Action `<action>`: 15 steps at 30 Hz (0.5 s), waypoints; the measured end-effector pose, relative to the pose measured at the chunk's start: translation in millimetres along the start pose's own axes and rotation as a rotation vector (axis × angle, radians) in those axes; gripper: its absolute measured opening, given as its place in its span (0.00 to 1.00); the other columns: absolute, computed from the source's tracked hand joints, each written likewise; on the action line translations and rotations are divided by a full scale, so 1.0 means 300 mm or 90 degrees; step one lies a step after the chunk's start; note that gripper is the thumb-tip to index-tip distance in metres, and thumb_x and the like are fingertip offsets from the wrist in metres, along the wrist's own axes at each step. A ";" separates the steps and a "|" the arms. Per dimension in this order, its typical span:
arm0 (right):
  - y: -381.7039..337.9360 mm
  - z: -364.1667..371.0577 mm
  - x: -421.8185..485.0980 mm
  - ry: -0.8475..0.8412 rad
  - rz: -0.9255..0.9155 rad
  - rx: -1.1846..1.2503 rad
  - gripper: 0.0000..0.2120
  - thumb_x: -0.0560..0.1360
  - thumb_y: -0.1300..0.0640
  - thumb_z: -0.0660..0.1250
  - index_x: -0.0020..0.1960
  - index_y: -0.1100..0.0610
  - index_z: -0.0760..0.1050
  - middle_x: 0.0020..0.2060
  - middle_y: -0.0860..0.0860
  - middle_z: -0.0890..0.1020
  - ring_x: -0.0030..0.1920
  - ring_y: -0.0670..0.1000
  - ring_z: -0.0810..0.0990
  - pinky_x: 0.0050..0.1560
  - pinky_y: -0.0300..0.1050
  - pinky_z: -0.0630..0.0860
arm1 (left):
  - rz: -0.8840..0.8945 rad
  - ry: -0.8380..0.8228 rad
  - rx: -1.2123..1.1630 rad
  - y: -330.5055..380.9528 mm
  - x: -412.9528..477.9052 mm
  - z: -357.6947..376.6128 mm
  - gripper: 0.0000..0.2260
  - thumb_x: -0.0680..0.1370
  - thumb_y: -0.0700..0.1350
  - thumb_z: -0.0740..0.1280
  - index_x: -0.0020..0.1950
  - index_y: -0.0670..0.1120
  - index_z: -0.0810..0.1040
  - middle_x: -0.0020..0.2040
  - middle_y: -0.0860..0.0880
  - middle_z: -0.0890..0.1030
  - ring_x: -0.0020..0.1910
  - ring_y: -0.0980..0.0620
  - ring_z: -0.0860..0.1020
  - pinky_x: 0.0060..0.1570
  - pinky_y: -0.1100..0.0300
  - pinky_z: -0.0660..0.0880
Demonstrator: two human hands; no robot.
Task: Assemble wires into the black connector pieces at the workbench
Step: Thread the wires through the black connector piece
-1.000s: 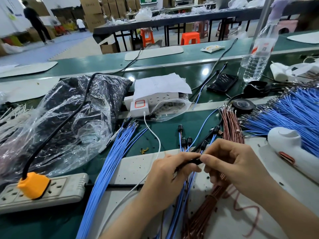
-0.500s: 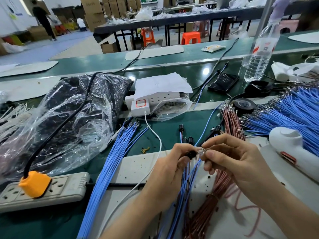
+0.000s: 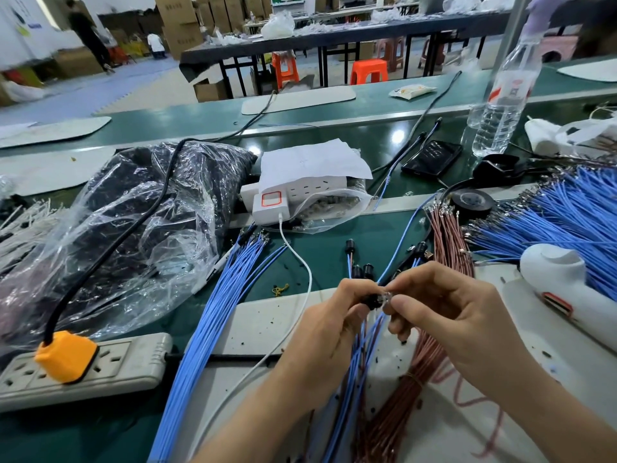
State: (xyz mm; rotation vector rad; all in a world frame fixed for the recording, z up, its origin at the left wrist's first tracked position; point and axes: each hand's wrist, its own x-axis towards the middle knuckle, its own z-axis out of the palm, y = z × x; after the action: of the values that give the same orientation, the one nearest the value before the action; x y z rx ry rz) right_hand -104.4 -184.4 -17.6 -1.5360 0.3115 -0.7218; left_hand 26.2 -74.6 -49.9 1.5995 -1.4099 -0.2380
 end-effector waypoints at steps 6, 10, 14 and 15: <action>0.005 -0.009 -0.004 0.010 -0.050 -0.153 0.13 0.69 0.69 0.72 0.44 0.51 0.81 0.33 0.51 0.84 0.32 0.47 0.82 0.36 0.36 0.79 | 0.016 0.010 0.024 0.011 0.005 -0.004 0.08 0.80 0.39 0.58 0.56 0.48 0.73 0.42 0.61 0.79 0.37 0.71 0.73 0.39 0.78 0.65; 0.006 -0.008 -0.004 -0.005 -0.082 -0.237 0.15 0.69 0.71 0.72 0.42 0.51 0.81 0.33 0.46 0.83 0.32 0.44 0.82 0.37 0.32 0.77 | 0.017 0.015 0.047 0.008 0.006 -0.002 0.09 0.80 0.41 0.59 0.57 0.44 0.76 0.43 0.54 0.81 0.42 0.64 0.74 0.46 0.71 0.69; 0.012 -0.010 -0.003 0.016 -0.076 -0.257 0.14 0.69 0.70 0.73 0.41 0.50 0.80 0.33 0.48 0.84 0.31 0.46 0.82 0.35 0.36 0.79 | 0.010 0.015 0.060 0.011 0.010 -0.004 0.11 0.80 0.44 0.59 0.57 0.43 0.77 0.42 0.54 0.81 0.42 0.61 0.76 0.46 0.69 0.70; 0.013 -0.010 -0.004 0.018 -0.074 -0.264 0.14 0.69 0.70 0.73 0.41 0.50 0.80 0.33 0.49 0.84 0.30 0.47 0.82 0.35 0.38 0.80 | 0.008 0.014 0.057 0.010 0.011 -0.006 0.11 0.80 0.45 0.59 0.57 0.43 0.78 0.41 0.54 0.81 0.41 0.63 0.75 0.44 0.69 0.69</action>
State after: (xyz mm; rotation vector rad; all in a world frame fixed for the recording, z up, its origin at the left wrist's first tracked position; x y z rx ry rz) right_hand -106.3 -186.6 -21.7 -1.9499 0.4149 -0.8043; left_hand 26.5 -76.0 -45.4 1.6608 -1.4315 -0.1509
